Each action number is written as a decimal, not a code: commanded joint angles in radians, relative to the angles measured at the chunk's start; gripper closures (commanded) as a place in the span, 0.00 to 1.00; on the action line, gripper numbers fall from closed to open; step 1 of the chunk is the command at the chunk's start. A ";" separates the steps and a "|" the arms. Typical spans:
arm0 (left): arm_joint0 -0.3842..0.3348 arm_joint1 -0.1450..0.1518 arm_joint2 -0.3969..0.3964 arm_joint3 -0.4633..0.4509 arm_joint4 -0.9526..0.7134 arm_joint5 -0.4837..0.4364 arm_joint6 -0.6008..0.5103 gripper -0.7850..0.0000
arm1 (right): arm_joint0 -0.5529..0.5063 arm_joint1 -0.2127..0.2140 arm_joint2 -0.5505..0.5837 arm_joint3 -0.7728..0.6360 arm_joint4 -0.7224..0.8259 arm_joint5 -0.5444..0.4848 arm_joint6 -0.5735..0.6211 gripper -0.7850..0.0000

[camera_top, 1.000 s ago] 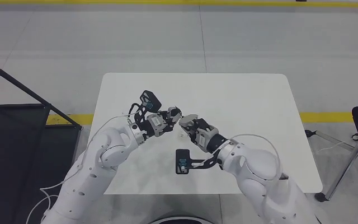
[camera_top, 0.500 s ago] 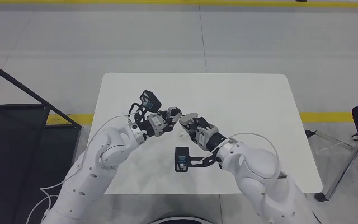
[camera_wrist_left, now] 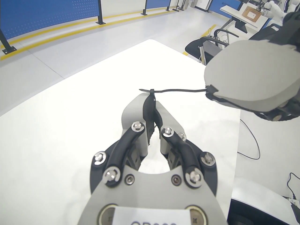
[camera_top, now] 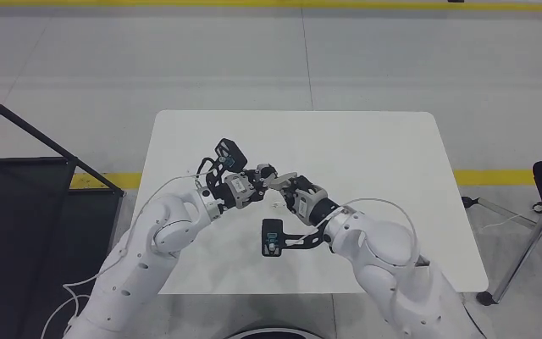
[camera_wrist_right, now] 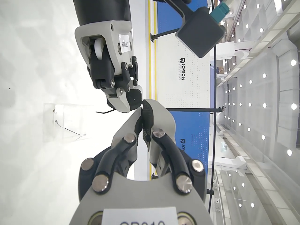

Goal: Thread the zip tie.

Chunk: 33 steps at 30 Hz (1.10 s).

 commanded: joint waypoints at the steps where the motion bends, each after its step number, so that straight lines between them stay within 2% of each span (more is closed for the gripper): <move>1: 0.001 0.000 -0.001 0.000 0.000 0.000 0.000 1.00 | 0.000 -0.001 0.000 0.000 0.000 -0.001 0.001 1.00; 33: 0.013 0.001 -0.002 -0.013 0.037 -0.049 0.018 1.00 | 0.039 -0.028 -0.023 0.045 0.009 -0.039 0.043 1.00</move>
